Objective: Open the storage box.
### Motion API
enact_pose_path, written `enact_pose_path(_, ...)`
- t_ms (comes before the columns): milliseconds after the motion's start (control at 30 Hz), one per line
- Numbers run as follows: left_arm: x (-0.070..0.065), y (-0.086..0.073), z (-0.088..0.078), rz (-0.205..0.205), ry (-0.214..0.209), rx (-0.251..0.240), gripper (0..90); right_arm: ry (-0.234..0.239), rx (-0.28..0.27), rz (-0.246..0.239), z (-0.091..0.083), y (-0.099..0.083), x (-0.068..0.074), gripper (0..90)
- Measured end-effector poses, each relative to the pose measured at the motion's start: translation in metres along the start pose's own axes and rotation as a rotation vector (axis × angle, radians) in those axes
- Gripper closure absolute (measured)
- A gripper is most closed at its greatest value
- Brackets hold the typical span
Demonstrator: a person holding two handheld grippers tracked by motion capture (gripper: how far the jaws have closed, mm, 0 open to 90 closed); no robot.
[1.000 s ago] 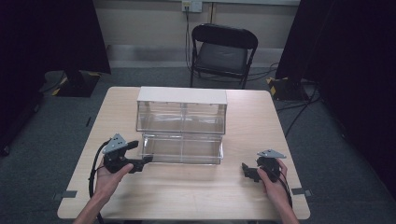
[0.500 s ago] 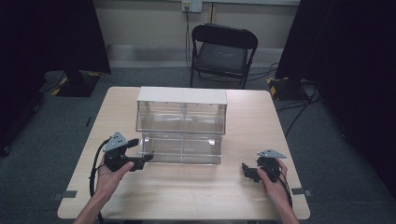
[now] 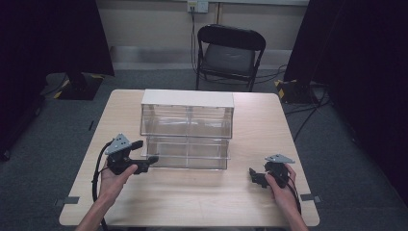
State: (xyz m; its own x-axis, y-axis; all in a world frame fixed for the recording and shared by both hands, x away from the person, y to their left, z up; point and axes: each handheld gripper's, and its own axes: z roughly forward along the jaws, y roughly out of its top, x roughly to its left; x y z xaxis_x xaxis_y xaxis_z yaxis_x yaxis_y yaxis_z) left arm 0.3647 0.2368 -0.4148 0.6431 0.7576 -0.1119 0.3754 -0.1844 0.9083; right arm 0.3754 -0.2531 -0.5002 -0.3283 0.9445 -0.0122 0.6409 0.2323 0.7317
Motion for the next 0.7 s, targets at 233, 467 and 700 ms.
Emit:
enact_pose_path(233,-0.0001,0.0028,0.0010,-0.008,-0.004,0.000,15.6,0.000,0.000,0.000,0.0000,0.0000,0.0000,10.9)
enact_pose_path(467,0.0003,0.0039,0.0011,-0.006,-0.004,-0.007,15.6,0.000,0.000,0.000,0.0000,0.0000,0.0000,10.9)
enact_pose_path(700,0.0003,0.0041,0.0026,-0.011,-0.007,-0.010,15.6,0.000,0.000,0.000,0.0000,0.0000,0.0000,10.9)
